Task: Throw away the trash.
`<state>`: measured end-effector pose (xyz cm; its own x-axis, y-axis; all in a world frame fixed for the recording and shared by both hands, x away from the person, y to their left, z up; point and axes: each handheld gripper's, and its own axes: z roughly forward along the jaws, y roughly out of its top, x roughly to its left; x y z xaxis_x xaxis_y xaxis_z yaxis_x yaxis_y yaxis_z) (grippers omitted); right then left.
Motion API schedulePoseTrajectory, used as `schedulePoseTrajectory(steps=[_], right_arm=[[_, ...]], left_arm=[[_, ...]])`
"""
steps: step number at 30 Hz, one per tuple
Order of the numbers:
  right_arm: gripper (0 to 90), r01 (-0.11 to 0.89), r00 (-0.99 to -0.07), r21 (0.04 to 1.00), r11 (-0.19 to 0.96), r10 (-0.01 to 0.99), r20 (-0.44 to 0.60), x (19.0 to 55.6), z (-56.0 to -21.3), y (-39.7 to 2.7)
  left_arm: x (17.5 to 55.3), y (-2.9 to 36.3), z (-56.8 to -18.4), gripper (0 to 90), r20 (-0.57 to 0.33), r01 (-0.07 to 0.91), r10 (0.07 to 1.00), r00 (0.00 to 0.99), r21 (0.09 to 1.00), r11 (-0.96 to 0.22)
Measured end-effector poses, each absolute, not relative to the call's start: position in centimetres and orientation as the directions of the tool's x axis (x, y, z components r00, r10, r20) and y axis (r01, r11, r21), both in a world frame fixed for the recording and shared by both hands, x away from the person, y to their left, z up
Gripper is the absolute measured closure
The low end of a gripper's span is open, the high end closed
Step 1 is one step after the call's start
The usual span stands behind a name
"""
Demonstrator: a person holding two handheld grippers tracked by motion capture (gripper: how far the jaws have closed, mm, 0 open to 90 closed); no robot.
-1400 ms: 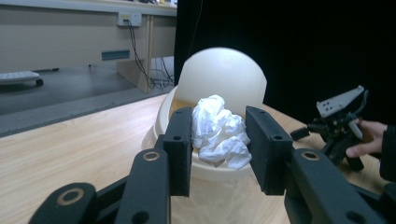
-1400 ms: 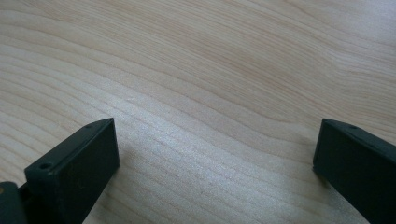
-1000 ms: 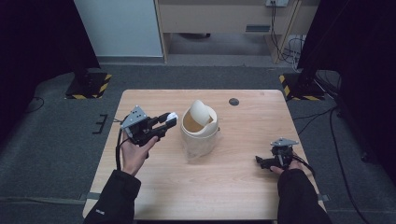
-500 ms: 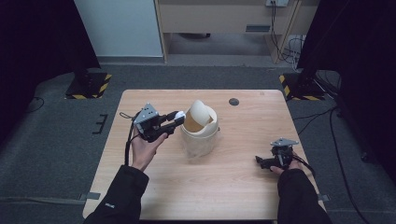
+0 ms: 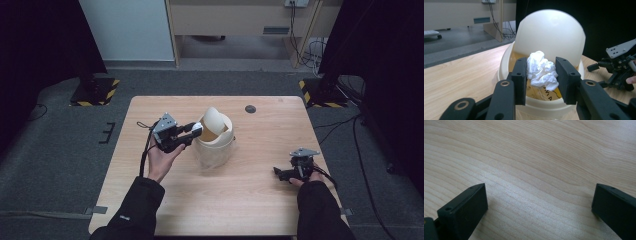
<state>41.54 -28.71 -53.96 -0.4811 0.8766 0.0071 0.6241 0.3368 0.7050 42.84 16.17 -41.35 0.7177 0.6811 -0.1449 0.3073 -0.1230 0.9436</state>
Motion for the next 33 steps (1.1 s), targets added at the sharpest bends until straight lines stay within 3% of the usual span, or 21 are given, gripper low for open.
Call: schedulePoseTrajectory(steps=[33], right_arm=[[0.5,0.624,-0.483,0.705,0.337,0.875,0.009,41.5,-54.0,-28.7]], left_arm=[[44.4,14.3,-43.4,60.1,-0.153,0.340,0.681,0.716,0.928,-0.148]])
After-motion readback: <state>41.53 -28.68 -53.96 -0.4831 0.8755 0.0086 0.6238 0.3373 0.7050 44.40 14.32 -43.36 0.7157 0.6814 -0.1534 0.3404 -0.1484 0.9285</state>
